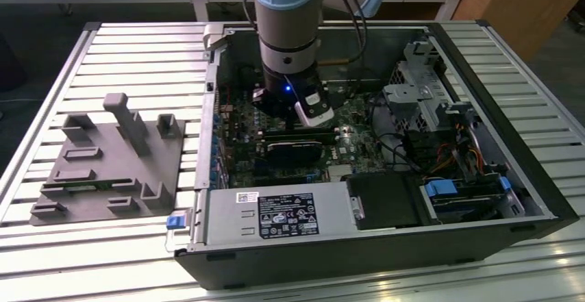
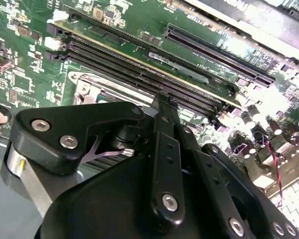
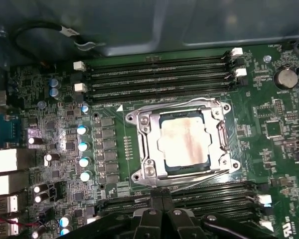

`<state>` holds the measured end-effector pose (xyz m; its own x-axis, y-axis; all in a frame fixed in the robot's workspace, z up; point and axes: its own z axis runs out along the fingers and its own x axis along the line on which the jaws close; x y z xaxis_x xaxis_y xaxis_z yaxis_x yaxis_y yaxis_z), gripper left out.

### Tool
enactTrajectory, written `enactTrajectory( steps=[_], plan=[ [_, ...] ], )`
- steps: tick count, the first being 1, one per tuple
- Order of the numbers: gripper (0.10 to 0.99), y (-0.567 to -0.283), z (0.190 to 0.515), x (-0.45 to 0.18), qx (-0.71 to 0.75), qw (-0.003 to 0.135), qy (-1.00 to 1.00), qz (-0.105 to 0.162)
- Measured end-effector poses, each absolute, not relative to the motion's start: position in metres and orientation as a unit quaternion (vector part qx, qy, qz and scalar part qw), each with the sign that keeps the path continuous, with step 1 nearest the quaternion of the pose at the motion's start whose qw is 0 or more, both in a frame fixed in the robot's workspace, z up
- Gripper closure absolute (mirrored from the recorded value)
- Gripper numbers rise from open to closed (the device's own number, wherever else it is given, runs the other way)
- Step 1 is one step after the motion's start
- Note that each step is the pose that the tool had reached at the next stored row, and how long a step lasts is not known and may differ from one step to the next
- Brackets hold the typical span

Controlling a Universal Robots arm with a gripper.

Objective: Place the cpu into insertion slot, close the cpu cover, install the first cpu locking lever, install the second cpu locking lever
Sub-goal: 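Install the second cpu locking lever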

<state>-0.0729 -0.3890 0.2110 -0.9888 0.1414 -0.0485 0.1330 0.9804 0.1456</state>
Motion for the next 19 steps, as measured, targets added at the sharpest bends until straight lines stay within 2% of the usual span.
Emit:
enactTrajectory(
  steps=[7, 19],
  plan=[
    [0.98, -0.392, 0.204, -0.075, 0.069, 0.029, 0.994, 0.075],
    [0.98, -0.393, 0.198, -0.083, 0.07, 0.026, 0.991, 0.113]
  ],
)
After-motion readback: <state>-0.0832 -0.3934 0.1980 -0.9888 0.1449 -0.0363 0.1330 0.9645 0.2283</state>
